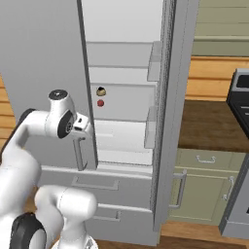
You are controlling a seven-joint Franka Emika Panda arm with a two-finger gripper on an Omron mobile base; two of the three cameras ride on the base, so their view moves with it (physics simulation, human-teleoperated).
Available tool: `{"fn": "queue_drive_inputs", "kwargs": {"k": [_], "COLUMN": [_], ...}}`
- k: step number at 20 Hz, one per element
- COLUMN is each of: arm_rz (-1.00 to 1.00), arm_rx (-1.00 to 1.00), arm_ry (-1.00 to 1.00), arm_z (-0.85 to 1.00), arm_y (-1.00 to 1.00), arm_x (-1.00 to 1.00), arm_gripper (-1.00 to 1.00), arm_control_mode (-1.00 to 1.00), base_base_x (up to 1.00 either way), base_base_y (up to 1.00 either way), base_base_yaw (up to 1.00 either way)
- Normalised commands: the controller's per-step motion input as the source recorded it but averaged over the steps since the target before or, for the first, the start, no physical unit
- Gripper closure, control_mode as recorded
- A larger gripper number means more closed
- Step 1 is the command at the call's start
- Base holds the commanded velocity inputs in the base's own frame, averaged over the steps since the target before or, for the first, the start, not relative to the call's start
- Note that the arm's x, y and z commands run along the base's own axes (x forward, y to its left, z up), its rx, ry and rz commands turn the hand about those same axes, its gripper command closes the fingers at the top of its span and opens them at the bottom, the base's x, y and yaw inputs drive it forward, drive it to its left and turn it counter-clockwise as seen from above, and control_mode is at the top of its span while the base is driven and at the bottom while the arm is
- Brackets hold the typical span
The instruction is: Take the strawberry from the fridge and place it on top of the pancake, located on the dining counter.
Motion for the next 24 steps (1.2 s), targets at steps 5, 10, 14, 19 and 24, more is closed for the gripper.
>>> {"fn": "queue_drive_inputs", "kwargs": {"k": [5,10,14,19,24], "arm_rz": [-0.1,-0.12,-0.07,-0.02,-0.01], "arm_rx": [-0.05,0.0,0.0,0.0,0.0], "arm_ry": [-0.01,0.0,0.0,0.0,0.0], "arm_z": [-0.2,-0.36,-0.36,-0.14,-0.29], "arm_y": [0.29,0.11,0.0,-0.11,-0.02], "arm_x": [0.66,0.31,0.04,0.09,0.01], "arm_gripper": [-1.0,-1.0,-1.0,-1.0,-1.0], "arm_control_mode": [-1.0,-1.0,-1.0,-1.0,-1.0], "base_base_x": [0.0,0.0,0.0,0.0,0.0], "base_base_y": [0.0,0.0,0.0,0.0,0.0], "base_base_yaw": [0.0,0.0,0.0,0.0,0.0]}}
